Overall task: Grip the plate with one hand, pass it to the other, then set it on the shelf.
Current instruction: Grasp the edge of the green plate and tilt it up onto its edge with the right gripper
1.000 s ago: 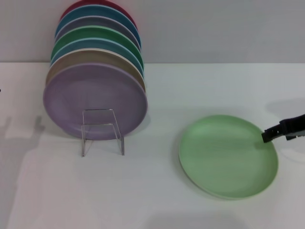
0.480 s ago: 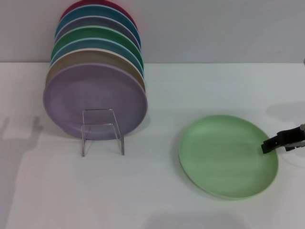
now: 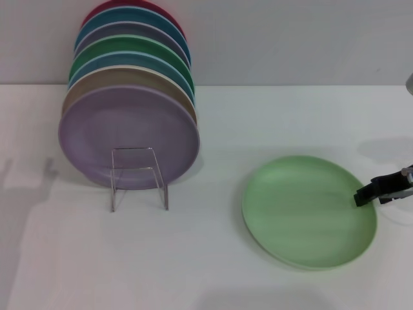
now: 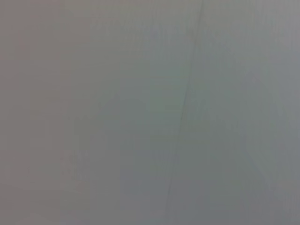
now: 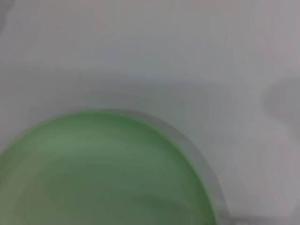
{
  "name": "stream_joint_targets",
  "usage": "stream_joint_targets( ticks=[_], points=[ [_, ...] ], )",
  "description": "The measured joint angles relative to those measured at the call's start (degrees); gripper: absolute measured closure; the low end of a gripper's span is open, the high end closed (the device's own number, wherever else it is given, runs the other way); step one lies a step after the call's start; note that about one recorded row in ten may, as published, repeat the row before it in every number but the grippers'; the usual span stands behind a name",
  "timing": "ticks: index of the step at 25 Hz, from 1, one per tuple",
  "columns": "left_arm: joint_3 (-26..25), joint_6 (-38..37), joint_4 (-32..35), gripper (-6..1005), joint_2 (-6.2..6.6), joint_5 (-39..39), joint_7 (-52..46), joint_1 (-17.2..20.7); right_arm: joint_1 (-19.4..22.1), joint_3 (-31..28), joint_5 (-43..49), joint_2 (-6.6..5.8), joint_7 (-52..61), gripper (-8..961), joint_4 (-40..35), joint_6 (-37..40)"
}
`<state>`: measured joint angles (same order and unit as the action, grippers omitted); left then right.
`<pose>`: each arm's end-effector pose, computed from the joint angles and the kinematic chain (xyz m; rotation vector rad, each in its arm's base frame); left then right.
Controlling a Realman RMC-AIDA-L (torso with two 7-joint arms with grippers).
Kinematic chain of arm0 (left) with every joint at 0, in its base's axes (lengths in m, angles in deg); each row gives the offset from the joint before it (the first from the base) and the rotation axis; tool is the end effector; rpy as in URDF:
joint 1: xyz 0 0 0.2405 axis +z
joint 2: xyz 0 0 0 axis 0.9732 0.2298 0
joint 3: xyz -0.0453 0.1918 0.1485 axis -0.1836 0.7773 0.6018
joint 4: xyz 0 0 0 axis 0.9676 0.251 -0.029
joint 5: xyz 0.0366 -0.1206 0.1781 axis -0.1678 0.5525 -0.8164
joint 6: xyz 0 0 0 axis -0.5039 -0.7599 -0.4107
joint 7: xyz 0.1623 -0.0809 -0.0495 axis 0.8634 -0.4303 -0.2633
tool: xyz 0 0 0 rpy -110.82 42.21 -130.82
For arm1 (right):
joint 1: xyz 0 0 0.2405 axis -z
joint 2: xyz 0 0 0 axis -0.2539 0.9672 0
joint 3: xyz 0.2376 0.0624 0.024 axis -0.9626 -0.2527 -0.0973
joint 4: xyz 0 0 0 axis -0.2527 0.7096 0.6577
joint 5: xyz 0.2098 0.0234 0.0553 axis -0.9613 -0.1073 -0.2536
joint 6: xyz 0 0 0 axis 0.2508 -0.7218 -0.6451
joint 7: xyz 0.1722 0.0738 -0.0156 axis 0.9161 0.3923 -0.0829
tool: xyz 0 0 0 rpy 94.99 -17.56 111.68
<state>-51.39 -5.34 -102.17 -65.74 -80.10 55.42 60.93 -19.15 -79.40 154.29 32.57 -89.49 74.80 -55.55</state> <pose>-0.3146 0.3215 0.0282 -1.3508 -0.5012 -1.0077 0.2900 0.3888 0.0138 -2.0747 1.5489 -0.2929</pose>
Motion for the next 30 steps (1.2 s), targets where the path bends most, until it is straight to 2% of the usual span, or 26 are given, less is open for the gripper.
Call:
stream_joint_targets(
  ticks=[2, 13, 24, 30],
  points=[
    [0.0, 0.0, 0.1, 186, 0.00, 0.0, 0.0, 0.0, -0.2, -0.1, 0.0, 0.00, 0.0, 332, -0.3, 0.0],
    [0.0, 0.0, 0.1, 186, 0.00, 0.0, 0.2, -0.1, -0.8, -0.1, 0.2, -0.07, 0.0, 770, -1.6, 0.8],
    [-0.1, 0.0, 0.1, 186, 0.09, 0.0, 0.5, -0.2, -1.0, 0.5, 0.2, -0.09, -1.4, 765, -1.9, 1.1],
    [-0.1, 0.0, 0.2, 186, 0.09, 0.0, 0.5, -0.2, -1.0, 1.0, 0.2, -0.09, -1.5, 901, -1.7, 1.4]
  ],
)
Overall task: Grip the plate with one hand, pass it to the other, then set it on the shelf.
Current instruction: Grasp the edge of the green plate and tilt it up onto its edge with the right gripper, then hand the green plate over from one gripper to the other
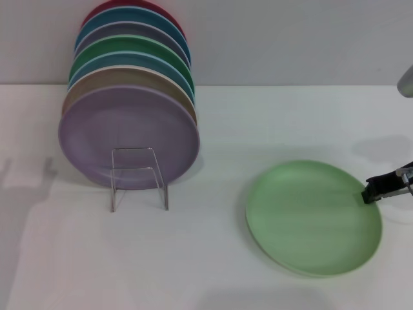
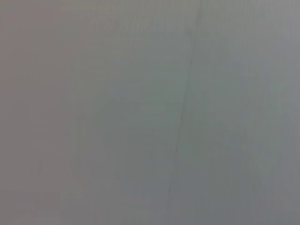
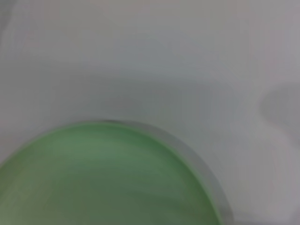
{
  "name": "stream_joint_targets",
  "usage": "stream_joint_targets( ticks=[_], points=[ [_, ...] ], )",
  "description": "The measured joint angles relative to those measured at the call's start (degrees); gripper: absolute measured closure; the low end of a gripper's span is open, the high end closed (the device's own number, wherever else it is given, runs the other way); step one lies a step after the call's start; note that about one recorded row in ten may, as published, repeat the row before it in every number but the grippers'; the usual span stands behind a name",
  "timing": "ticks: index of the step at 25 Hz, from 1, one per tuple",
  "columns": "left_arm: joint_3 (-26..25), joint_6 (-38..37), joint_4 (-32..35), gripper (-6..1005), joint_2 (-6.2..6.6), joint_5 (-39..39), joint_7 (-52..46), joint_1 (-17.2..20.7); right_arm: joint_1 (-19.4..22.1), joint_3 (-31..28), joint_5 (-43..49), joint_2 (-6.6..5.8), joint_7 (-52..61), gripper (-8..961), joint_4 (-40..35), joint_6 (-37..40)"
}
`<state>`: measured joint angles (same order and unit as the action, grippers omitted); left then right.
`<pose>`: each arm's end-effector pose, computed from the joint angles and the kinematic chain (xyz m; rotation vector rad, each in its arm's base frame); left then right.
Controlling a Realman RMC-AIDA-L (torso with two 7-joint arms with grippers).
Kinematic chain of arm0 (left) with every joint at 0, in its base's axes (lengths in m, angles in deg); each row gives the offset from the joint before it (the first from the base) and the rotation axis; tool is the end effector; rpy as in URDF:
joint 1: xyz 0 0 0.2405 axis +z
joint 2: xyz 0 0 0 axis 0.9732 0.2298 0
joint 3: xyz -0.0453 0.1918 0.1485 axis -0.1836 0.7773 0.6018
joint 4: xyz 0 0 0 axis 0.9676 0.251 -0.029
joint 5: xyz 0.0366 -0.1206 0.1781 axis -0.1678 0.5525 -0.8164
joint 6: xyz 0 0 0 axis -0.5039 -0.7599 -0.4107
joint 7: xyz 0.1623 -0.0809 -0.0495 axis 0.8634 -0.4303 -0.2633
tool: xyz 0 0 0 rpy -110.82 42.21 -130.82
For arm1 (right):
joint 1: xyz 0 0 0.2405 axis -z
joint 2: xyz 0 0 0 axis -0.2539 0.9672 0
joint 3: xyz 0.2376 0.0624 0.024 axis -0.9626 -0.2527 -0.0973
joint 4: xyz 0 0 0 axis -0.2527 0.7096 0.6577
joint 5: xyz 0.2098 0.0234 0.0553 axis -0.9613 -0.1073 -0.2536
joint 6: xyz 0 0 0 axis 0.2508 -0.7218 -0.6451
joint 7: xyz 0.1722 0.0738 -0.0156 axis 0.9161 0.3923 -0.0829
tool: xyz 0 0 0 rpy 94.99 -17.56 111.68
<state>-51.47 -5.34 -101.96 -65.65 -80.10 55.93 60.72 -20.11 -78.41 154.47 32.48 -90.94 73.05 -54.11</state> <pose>-0.3148 0.3225 0.0292 -1.3530 -0.4910 -0.9982 0.2888 0.3929 0.0083 -2.1053 1.5057 -0.3160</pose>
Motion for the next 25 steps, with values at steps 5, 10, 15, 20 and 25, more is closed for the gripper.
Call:
stream_joint_targets(
  ticks=[5, 10, 15, 20, 25],
  points=[
    [0.0, 0.0, 0.0, 187, 0.00, 0.0, 0.0, 0.0, 1.0, 0.0, -0.1, 0.62, -0.2, 935, 3.5, 0.7],
    [0.0, 0.0, 0.1, 187, 0.00, 0.0, 0.0, 0.0, 3.0, 0.0, -0.4, 1.64, -0.4, 935, 10.3, 2.8],
    [0.0, 0.0, 0.1, 187, 0.00, 0.0, -0.1, 0.0, 4.7, 0.7, -2.3, 2.07, -1.2, 936, 15.1, 6.6],
    [0.0, 0.0, 0.1, 187, 0.00, 0.0, -0.3, 0.0, 5.5, 4.7, -2.1, 2.05, -1.6, 936, 16.5, 12.7],
    [0.0, 0.0, -0.1, 187, 0.07, 0.0, -0.4, 0.1, 5.8, 7.6, -0.9, 1.97, -2.4, 936, 17.5, 17.7]
  ],
)
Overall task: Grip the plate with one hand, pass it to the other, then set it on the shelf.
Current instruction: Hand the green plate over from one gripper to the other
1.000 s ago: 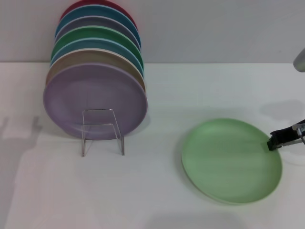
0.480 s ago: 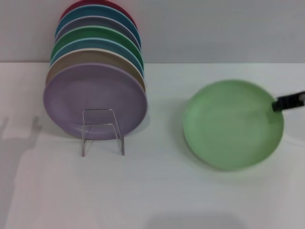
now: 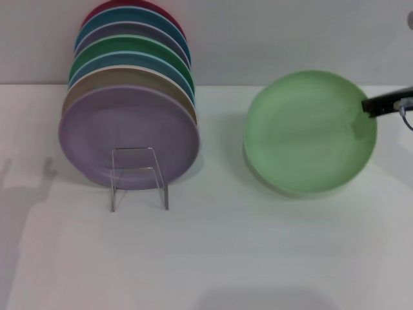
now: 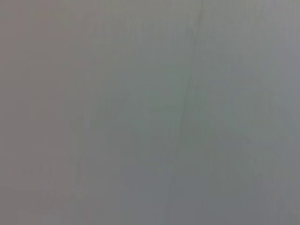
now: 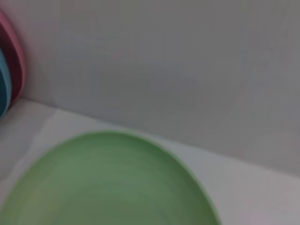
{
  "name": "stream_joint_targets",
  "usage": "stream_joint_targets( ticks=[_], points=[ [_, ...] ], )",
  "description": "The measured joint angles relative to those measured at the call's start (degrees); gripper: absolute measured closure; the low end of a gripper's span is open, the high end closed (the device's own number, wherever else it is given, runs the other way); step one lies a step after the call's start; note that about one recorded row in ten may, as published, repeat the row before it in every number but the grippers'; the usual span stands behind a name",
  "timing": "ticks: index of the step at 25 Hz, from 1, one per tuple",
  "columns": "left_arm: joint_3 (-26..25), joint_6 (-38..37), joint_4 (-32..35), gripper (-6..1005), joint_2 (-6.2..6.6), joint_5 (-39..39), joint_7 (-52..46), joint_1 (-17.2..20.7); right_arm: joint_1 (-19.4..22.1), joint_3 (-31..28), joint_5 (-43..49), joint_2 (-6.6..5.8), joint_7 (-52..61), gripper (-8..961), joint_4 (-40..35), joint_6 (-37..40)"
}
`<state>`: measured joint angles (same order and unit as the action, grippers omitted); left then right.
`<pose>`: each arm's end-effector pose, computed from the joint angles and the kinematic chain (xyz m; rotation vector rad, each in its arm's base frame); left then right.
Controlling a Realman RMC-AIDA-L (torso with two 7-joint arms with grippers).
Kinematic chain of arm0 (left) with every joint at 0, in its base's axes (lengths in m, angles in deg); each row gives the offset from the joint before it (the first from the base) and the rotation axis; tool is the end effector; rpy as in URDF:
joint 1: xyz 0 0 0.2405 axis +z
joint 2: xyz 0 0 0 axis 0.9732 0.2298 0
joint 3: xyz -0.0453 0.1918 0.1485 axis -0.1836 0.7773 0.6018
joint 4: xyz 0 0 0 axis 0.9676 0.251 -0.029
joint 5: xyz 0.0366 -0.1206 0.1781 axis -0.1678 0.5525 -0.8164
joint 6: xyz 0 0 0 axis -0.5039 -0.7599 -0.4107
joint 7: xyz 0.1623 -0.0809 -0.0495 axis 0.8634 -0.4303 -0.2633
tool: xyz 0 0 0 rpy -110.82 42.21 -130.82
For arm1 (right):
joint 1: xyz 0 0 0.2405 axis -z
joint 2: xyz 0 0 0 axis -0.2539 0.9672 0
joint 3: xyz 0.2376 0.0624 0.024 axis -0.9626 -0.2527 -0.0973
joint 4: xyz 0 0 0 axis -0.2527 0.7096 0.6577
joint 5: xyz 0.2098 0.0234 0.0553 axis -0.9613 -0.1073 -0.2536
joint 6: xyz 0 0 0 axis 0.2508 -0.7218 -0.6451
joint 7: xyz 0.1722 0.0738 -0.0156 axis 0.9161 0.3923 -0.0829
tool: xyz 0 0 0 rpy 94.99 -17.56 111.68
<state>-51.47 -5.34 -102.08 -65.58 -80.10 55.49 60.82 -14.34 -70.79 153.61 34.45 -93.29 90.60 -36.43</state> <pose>-0.3151 0.3222 0.0296 -1.3511 -0.4967 -1.0045 0.2295 0.4440 0.0518 -2.0272 0.9874 -0.0430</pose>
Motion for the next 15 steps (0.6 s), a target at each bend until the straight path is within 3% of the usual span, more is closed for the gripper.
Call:
stream_joint_targets(
  ticks=[11, 15],
  points=[
    [0.0, 0.0, 0.0, 187, 0.02, 0.0, 0.0, -0.3, 1.6, 9.1, 10.2, 0.11, -0.5, 935, 4.7, 8.4],
    [0.0, 0.0, 0.3, 187, 0.02, 0.0, 0.0, -0.6, 4.0, 14.9, 12.6, 0.20, -0.1, 934, 5.3, 17.3]
  ],
)
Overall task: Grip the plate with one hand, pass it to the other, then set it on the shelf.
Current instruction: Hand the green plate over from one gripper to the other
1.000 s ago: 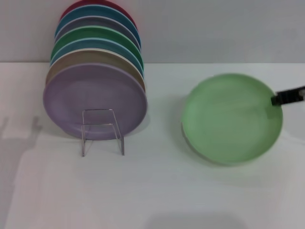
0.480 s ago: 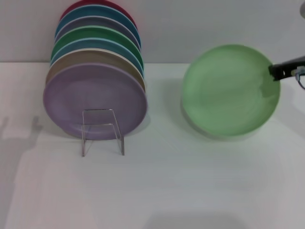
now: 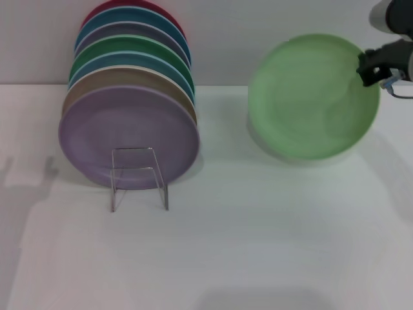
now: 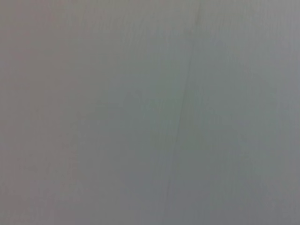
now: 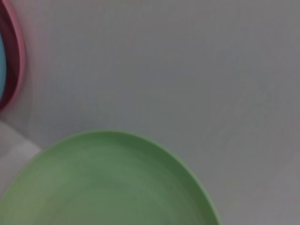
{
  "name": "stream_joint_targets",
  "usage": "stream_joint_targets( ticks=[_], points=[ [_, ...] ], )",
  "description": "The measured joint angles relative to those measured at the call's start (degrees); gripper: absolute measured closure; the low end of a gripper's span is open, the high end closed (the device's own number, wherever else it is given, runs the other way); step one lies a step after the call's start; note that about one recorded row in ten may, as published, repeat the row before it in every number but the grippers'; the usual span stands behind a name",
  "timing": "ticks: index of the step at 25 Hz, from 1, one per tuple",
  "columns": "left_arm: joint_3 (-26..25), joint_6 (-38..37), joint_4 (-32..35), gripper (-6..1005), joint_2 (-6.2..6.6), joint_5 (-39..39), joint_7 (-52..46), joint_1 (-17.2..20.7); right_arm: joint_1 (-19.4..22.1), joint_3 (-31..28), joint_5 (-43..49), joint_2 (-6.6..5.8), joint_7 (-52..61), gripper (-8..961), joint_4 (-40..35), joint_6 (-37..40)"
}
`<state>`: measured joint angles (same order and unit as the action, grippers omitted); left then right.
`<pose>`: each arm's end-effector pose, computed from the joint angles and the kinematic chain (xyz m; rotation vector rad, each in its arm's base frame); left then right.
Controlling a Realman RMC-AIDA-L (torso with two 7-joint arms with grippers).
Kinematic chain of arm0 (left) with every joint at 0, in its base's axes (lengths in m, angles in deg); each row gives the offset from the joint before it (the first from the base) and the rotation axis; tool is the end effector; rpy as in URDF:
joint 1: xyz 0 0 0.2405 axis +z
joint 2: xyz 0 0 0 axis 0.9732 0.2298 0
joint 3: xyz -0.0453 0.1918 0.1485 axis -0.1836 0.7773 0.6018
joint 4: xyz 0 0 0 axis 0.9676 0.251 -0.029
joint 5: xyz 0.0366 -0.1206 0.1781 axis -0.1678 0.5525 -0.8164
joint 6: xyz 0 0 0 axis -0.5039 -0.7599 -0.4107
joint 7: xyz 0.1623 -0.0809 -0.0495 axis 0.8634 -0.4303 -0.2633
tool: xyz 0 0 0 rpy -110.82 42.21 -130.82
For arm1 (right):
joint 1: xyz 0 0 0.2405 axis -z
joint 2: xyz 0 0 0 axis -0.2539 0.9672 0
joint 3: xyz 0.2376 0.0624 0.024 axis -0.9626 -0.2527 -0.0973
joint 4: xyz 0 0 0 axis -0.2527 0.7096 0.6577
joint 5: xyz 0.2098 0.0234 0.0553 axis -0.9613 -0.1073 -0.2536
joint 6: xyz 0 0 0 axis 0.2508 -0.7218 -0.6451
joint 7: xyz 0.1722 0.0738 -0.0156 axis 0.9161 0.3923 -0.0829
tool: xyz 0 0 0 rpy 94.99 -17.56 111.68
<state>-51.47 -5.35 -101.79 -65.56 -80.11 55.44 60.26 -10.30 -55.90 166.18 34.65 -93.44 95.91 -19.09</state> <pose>-0.3132 0.3248 0.0299 -1.3559 -0.4905 -1.0076 0.1914 0.4606 0.0510 -1.9612 0.4941 -0.1125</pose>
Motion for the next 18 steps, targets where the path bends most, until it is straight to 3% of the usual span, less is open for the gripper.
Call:
stream_joint_targets(
  ticks=[2, 4, 11, 13, 14, 15, 17, 18],
  points=[
    [0.0, 0.0, 0.0, 187, 0.00, 0.0, 0.0, 0.0, 0.6, 0.8, 0.0, 0.03, 0.0, 934, -0.1, 2.2],
    [0.0, 0.0, 0.0, 187, 0.00, 0.0, 0.0, -0.1, 3.1, 3.9, 0.0, 0.11, -0.1, 934, -1.6, 10.2],
    [0.0, 0.1, 0.0, 187, 0.08, 0.0, 0.0, -0.3, 7.3, 7.6, -0.1, 0.40, 0.9, 935, -6.3, 24.9],
    [0.0, 0.3, 0.1, 187, 0.09, 0.0, 0.1, -0.3, 9.6, 9.5, -0.4, 0.42, 1.5, 936, -9.4, 33.9],
    [0.0, 0.3, 0.1, 187, 0.09, 0.0, 0.1, -0.3, 9.6, 9.5, -0.4, 0.42, 1.5, 936, -9.4, 33.9],
    [0.0, 0.4, 0.2, 187, 0.08, -0.1, 0.3, -0.3, 10.9, 10.9, -0.5, 0.43, 2.5, 936, -11.8, 40.5],
    [0.1, 0.4, 0.2, 187, 0.06, -0.2, 0.4, -0.3, 11.4, 11.5, -0.5, 0.44, 3.2, 936, -13.1, 43.6],
    [0.2, 0.4, 0.2, 187, 0.04, -0.3, 0.4, -0.2, 12.2, 12.5, -0.6, 0.45, 4.7, 936, -15.3, 49.6]
  ],
)
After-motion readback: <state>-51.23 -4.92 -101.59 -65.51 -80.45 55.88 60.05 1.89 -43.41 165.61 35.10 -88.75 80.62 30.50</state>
